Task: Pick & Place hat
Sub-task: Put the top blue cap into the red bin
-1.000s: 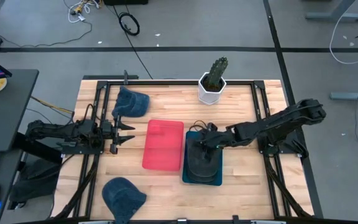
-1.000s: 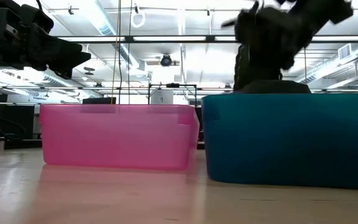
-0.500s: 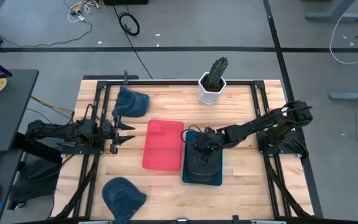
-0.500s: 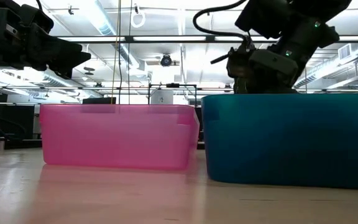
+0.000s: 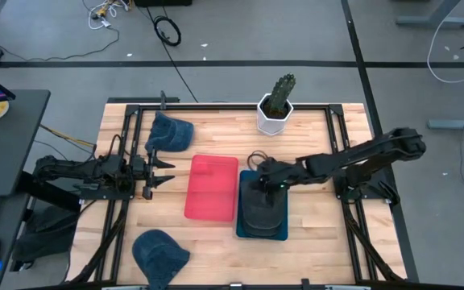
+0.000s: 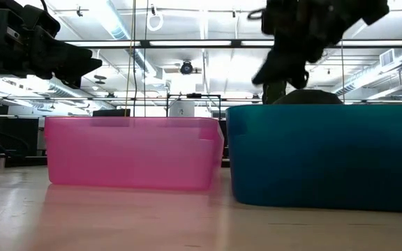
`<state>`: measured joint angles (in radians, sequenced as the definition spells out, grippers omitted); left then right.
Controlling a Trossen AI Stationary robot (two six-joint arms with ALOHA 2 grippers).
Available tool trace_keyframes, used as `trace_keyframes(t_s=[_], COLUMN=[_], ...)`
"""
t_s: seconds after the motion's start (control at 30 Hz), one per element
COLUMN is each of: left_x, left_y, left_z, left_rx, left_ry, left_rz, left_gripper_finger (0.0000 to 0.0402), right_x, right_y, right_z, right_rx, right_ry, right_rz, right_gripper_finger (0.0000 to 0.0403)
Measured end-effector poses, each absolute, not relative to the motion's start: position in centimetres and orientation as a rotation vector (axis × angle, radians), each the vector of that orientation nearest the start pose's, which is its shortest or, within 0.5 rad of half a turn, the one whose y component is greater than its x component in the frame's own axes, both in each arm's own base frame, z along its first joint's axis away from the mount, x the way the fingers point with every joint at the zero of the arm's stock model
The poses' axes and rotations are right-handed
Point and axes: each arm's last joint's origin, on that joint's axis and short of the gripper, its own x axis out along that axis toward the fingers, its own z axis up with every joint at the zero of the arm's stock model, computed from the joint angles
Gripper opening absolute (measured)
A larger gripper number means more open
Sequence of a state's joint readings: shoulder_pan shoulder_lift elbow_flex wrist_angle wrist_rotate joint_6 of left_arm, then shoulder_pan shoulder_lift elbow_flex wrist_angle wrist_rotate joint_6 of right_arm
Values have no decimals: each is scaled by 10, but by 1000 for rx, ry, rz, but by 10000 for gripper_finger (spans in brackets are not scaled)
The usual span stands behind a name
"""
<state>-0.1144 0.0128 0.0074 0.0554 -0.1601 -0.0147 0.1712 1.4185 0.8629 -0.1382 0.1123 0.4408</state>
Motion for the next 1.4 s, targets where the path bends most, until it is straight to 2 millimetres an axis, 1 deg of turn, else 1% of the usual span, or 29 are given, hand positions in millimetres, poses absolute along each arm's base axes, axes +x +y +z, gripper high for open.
trace_keyframes(t_s=[0.13,0.3,0.53,0.67,0.8,0.93,1.07,1.23,1.4], left_x=[97,97,97,97,97,97,97,97,97], left_y=[-7,-7,-7,-7,-7,-7,-7,-7,-7], left_z=[170,170,170,170,170,170,170,170,170], left_rx=[-21,-21,-22,-22,-22,-22,-22,-22,-22], left_ry=[-50,-50,-50,-49,-50,-50,-49,-49,-50], left_rz=[45,45,45,45,45,45,45,45,46], left_gripper_finger=[172,172,172,172,172,172,172,172,172], right_x=[288,292,289,287,281,264,239,206,180], right_y=[47,47,47,50,52,48,43,36,31], right_z=[242,256,250,247,244,241,240,230,220], right_rx=[345,298,214,180,152,163,183,204,224], right_ry=[582,452,516,512,492,438,326,186,91], right_rz=[-72,-28,-21,-2,-14,-19,-4,14,25], right_gripper_finger=[27,36,36,36,36,36,36,36,36])
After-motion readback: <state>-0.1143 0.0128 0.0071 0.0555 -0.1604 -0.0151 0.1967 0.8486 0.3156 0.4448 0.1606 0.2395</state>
